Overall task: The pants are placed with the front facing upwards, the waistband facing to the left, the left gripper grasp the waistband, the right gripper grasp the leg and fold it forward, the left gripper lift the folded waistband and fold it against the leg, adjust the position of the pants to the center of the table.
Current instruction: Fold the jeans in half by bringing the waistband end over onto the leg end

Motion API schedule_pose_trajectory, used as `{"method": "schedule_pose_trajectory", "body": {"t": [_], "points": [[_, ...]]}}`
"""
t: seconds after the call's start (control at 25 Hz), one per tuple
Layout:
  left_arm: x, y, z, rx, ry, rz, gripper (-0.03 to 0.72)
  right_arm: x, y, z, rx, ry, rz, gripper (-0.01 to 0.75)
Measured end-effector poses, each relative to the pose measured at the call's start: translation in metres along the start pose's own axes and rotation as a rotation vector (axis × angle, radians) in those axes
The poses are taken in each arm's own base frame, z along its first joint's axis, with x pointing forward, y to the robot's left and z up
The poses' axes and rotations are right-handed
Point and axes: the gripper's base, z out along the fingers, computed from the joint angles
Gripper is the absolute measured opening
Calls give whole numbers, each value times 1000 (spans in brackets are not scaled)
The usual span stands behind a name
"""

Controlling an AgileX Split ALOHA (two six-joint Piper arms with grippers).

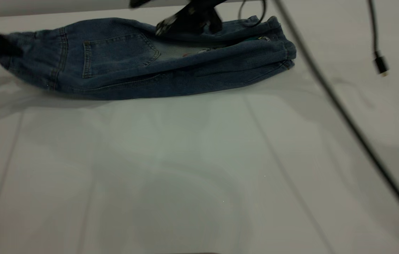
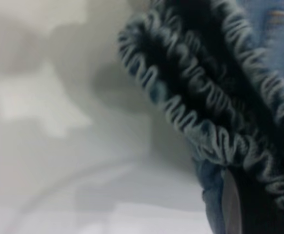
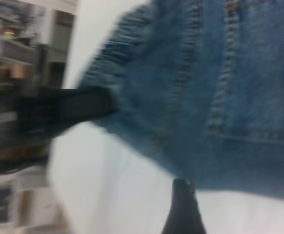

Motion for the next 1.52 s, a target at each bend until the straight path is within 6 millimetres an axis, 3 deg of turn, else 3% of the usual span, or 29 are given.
{"method": "schedule_pose_trajectory", "body": {"t": [0.28, 0.6, 0.84, 1.04, 1.16, 1.28, 1.52], "points": [[7, -53, -40, 75, -16, 138, 100, -2, -9, 11, 161, -105, -63, 451], [17, -80, -84, 107, -68, 225, 100, 26, -46, 42, 185, -14, -8, 451], [23, -110, -98, 142, -87, 321, 100, 52, -29, 63, 136, 87, -44, 451], [28, -120, -96, 155, -72, 359, 100, 35, -34, 43, 167, 94, -104, 451], [28, -120, -96, 154, -78, 365, 100, 19, -50, 22, 212, 90, -89, 451], [27, -123, -96, 169, -89, 364, 100, 18, -61, 15, 265, 129, -115, 451], [25, -167, -95, 218, -139, 495, 100, 27, -57, 21, 245, 196, -96, 451]]}}
